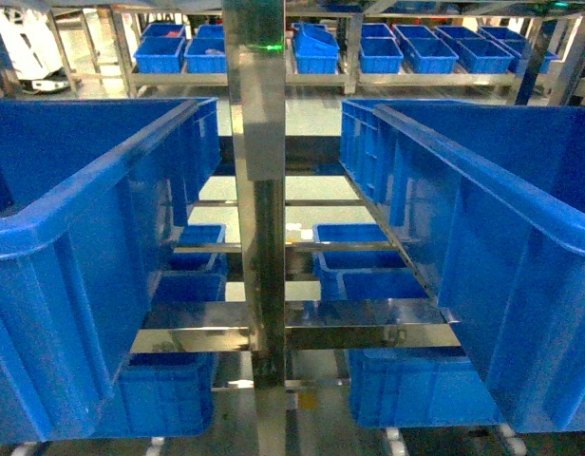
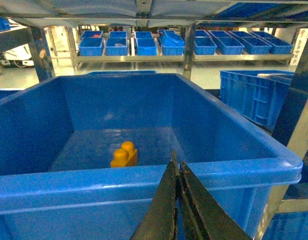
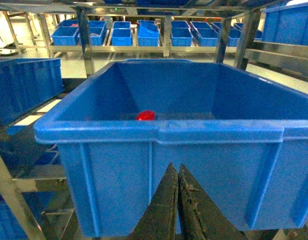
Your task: Sort and place red and yellow blocks in left bins
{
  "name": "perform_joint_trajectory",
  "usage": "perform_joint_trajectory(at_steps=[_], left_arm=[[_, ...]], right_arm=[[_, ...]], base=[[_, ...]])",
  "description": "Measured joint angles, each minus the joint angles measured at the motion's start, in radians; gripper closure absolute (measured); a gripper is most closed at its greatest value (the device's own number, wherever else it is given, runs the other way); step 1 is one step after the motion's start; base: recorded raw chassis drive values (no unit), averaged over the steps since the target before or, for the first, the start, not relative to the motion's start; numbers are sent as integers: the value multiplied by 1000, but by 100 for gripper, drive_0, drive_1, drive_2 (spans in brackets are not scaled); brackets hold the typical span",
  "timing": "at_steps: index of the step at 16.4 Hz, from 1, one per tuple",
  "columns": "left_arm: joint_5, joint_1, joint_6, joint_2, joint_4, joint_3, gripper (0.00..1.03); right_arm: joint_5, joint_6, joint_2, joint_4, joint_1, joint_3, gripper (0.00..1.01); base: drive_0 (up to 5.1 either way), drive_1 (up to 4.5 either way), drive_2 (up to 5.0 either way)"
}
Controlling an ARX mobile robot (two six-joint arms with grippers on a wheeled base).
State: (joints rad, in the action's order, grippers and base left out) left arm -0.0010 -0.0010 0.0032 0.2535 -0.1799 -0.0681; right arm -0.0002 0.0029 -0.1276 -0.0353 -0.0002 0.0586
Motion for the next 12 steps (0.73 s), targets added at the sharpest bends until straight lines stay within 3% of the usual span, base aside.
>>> perform_joint_trajectory(at_steps=[1,5,7,8,10,11,12], left_arm=[[-1,0,0,-15,6,8,101],[0,0,0,-74,52,27,101],[5,0,0,-225,213,52,101],[-1,0,0,-243,170,53,101],[1,1,-1,-243,196,53,101],[0,1,-2,-243,185,53,81],[0,1,-2,-243,185,53,45]], right_arm=[[0,0,77,49,0,-18,99],[0,-1,117,40,0,-45,99],[0,-1,122,40,0,-45,99],[2,-1,122,40,0,-45,99],[0,-1,122,39,0,-45,99],[0,-1,122,39,0,-45,79],[0,-1,122,40,0,-45,42]], base=[[0,0,0],[0,0,0],[0,0,0],[0,0,0],[0,0,0],[0,0,0],[0,0,0]])
